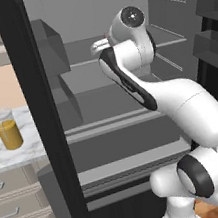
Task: Move the chili pepper and sausage from the second highest shelf to the top shelf to make space. Then, place the pitcher from the counter on the cleared second highest shelf.
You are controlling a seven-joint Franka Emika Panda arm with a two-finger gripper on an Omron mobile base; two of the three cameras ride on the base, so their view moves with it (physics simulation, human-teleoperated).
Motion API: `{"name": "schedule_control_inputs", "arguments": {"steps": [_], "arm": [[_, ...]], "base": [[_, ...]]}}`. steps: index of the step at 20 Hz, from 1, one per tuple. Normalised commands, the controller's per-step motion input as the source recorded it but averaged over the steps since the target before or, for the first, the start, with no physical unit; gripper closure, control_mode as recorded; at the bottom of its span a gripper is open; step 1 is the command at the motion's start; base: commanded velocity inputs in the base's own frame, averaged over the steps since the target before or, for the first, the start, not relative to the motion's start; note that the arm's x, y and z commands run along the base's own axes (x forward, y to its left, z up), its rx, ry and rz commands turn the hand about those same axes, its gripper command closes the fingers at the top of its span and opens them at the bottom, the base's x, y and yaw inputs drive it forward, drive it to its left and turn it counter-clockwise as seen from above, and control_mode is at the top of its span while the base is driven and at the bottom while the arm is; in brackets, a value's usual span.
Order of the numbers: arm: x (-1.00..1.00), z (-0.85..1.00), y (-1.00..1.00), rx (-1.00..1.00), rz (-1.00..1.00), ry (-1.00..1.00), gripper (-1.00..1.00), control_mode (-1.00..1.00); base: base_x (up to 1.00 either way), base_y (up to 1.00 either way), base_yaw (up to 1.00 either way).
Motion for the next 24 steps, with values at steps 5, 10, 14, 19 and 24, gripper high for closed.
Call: {"name": "schedule_control_inputs", "arguments": {"steps": [5, 10, 14, 19, 24], "arm": [[0.82, 0.0, -0.05, 0.0, 0.0, 0.02, 1.0, -1.0], [0.75, -0.11, 0.0, 0.0, 0.0, 0.0, 1.0, -1.0], [0.69, -0.31, 0.0, 0.0, 0.0, 0.0, 1.0, -1.0], [0.66, -0.43, 0.0, 0.0, 0.0, 0.0, 1.0, -1.0], [0.68, -0.33, 0.0, 0.0, 0.0, 0.0, 1.0, -1.0]], "base": [[0.0, 0.0, 0.0], [0.0, 0.0, 0.0], [0.0, 0.0, 0.0], [0.0, 0.0, 0.0], [0.0, 0.0, 0.0]]}}
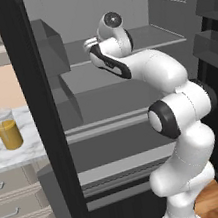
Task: Move the chili pepper and sausage from the second highest shelf to the top shelf to make space. Then, place the pitcher from the counter on the cleared second highest shelf.
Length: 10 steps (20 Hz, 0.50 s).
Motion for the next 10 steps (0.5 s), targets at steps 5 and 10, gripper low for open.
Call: {"name": "schedule_control_inputs", "arguments": {"steps": [5, 10], "arm": [[0.72, -0.19, 0.0, 0.0, 0.0, 0.0, 1.0, -1.0], [0.48, -0.17, 0.0, 0.0, 0.0, 0.0, -1.0, -1.0]], "base": [[0.0, 0.0, 0.0], [0.0, 0.0, 0.0]]}}
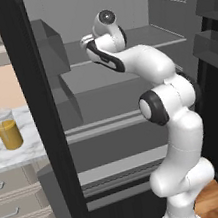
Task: Move the chili pepper and sausage from the second highest shelf to the top shelf to make space. Then, place the pitcher from the counter on the cleared second highest shelf.
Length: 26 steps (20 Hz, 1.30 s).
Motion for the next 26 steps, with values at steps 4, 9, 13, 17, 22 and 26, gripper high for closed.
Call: {"name": "schedule_control_inputs", "arguments": {"steps": [4, 9, 13, 17, 22, 26], "arm": [[-0.08, -0.2, 0.0, -0.02, 0.0, -0.03, -1.0, -1.0], [-0.23, -0.08, 0.0, 0.0, 0.0, -0.12, -1.0, -1.0], [-0.32, 0.0, 0.0, 0.0, 0.0, -0.22, -1.0, -1.0], [-0.61, 0.03, -0.03, 0.0, 0.0, -0.12, -1.0, -1.0], [-0.92, 0.17, -0.19, 0.0, -0.04, 0.0, -1.0, -1.0], [-0.99, 0.34, -0.02, 0.0, -0.01, 0.0, -1.0, -1.0]], "base": [[0.0, 0.0, 0.0], [0.0, 0.0, 0.0], [0.0, 0.0, 0.0], [0.0, 0.0, 0.0], [0.0, 0.0, 0.0], [0.0, 0.0, 0.0]]}}
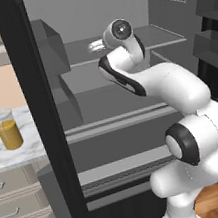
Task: Move the chili pepper and sausage from the second highest shelf to the top shelf to make space. Then, place the pitcher from the counter on the cleared second highest shelf.
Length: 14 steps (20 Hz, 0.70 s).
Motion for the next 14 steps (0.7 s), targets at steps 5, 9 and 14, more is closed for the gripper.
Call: {"name": "schedule_control_inputs", "arguments": {"steps": [5, 9, 14], "arm": [[-0.93, 0.36, -0.03, 0.0, 0.0, 0.06, -1.0, -1.0], [-0.91, 0.07, -0.07, 0.0, 0.0, 0.17, -1.0, -1.0], [-1.0, -0.12, -0.14, 0.0, 0.0, 0.12, -1.0, -1.0]], "base": [[0.0, 0.0, 0.0], [0.0, 0.0, 0.0], [0.0, 0.0, 0.0]]}}
